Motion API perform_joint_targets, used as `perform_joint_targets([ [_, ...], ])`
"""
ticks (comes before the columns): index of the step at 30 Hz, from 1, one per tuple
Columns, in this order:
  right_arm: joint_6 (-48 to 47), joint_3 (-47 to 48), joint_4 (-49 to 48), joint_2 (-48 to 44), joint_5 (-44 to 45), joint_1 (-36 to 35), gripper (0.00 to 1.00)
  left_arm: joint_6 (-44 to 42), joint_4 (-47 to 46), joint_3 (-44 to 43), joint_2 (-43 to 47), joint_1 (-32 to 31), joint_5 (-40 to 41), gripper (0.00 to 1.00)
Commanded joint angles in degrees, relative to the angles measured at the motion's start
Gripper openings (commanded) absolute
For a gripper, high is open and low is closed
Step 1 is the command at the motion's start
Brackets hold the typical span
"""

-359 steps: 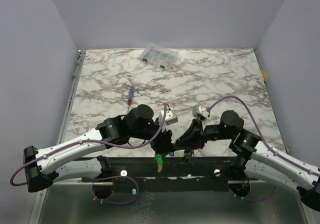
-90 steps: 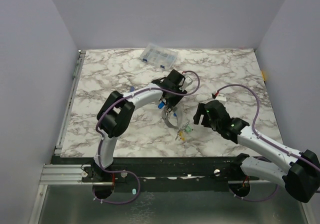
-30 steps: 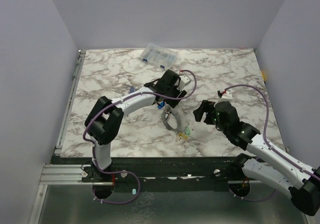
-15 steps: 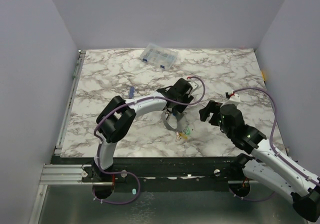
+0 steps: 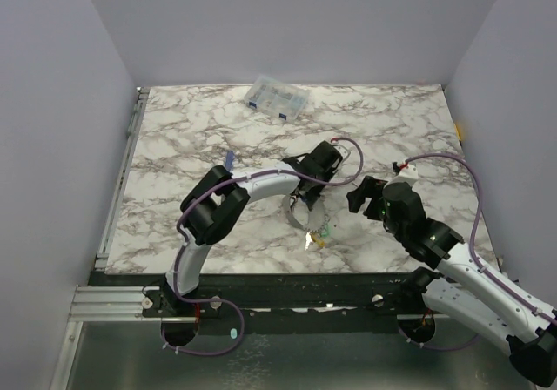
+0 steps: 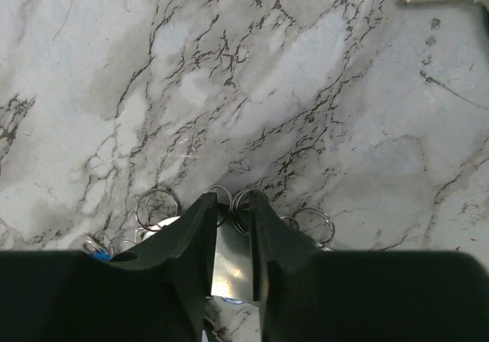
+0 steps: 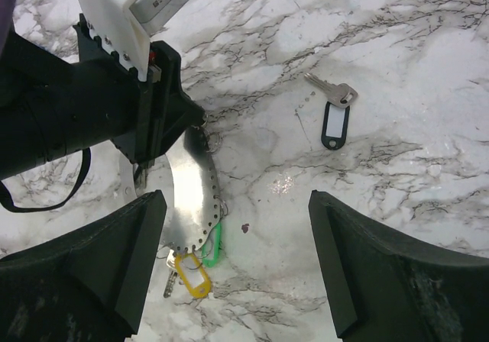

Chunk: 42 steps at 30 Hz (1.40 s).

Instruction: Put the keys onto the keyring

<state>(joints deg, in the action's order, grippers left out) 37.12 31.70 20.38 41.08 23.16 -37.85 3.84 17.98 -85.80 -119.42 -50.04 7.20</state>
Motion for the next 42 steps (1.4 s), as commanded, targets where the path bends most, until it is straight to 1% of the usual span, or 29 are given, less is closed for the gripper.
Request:
perform_joint_targets([
  [1, 0.1, -1.1, 0.9, -0.3, -0.4, 0.2, 0.86, 0.1, 0.1, -1.0, -2.1, -0.8, 2.5, 0.22],
  [6, -0.1, -1.1, 0.6, -0.1, -0.8, 0.1, 0.86, 0.6, 0.3, -0.5, -2.2, -0.8, 3.3, 0.11],
  [8, -0.2, -1.1, 0.4, 0.1, -0.9, 0.1, 0.86, 0.7, 0.3, -0.3, -1.8, -0.9, 3.1, 0.05],
  [9, -0.2, -1.1, 0.3, 0.2, -0.9, 0.1, 0.86, 0.8, 0.4, -0.3, -1.5, -1.0, 3.0, 0.00],
  [24, -0.1, -1.2, -0.4, -1.4, 0.0, 0.1, 0.85, 2.2, -0.7, 3.3, 7.2, -1.0, -1.5, 0.00],
  [32, -0.5, -1.3, -1.2, -1.4, -0.8, 0.1, 0.84, 3.3, -2.6, 6.8, 11.8, -1.3, -1.0, 0.00],
  [35, -1.7, -2.0, -2.9, -1.7, -3.1, 0.2, 0.85, 3.5, -2.8, 7.7, 13.7, -1.4, -1.1, 0.00],
  [42, -5.8, -4.8, -10.6, -2.7, -12.6, 0.2, 0.85, 5.8, -3.0, 10.4, 19.3, -1.5, -2.0, 0.00],
])
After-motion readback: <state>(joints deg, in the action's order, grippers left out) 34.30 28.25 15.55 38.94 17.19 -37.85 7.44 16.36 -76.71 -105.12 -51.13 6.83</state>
